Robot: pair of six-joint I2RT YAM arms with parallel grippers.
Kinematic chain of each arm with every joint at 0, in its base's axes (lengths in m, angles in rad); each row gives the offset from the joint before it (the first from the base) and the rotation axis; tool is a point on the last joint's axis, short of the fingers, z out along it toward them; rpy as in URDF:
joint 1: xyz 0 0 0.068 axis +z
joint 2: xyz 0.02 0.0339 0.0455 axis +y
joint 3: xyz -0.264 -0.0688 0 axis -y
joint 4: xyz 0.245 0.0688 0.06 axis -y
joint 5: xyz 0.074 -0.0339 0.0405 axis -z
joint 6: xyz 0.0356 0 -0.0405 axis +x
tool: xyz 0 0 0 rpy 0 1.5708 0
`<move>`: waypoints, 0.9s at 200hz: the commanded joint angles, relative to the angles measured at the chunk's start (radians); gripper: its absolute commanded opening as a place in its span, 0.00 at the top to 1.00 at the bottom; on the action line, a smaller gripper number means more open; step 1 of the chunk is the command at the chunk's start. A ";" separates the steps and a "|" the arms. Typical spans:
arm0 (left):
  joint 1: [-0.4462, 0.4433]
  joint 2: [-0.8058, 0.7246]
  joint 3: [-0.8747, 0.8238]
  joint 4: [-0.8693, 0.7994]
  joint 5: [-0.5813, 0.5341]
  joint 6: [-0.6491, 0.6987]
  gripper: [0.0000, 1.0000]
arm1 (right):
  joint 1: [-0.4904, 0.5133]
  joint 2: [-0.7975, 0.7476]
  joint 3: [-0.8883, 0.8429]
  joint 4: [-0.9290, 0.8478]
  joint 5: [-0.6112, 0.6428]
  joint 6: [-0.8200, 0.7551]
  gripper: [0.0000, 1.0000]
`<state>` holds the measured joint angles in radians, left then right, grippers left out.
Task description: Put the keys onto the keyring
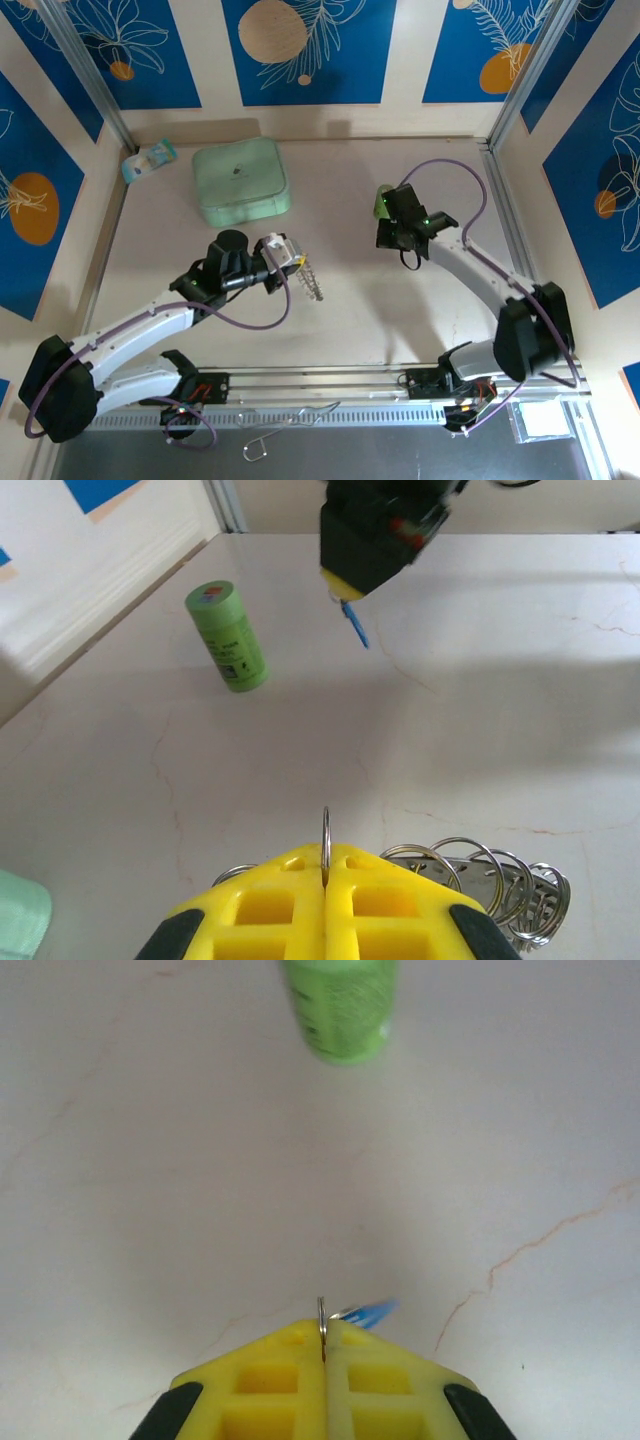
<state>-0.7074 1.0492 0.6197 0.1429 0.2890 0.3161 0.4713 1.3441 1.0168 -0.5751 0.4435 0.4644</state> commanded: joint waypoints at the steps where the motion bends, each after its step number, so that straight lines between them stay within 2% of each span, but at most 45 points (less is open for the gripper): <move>1: -0.007 -0.036 -0.001 0.066 -0.064 -0.023 1.00 | 0.065 -0.094 -0.026 0.009 -0.011 -0.157 1.00; 52: -0.007 -0.067 -0.014 0.054 -0.174 -0.035 1.00 | 0.220 -0.223 -0.107 0.142 -0.365 -0.505 1.00; 95: -0.007 -0.077 0.005 0.013 -0.090 -0.027 1.00 | 0.308 -0.282 -0.210 0.268 -0.616 -0.730 1.00; 126: -0.007 -0.080 0.023 -0.035 0.032 -0.003 1.00 | 0.328 -0.315 -0.238 0.287 -0.704 -0.833 1.00; 180: -0.007 -0.087 0.043 -0.101 0.196 0.025 1.00 | 0.348 -0.298 -0.217 0.285 -0.689 -0.870 1.00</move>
<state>-0.7074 0.9886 0.6182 0.0589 0.3595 0.3172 0.8112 1.0451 0.7826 -0.3119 -0.2150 -0.3607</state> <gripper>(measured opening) 0.056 0.063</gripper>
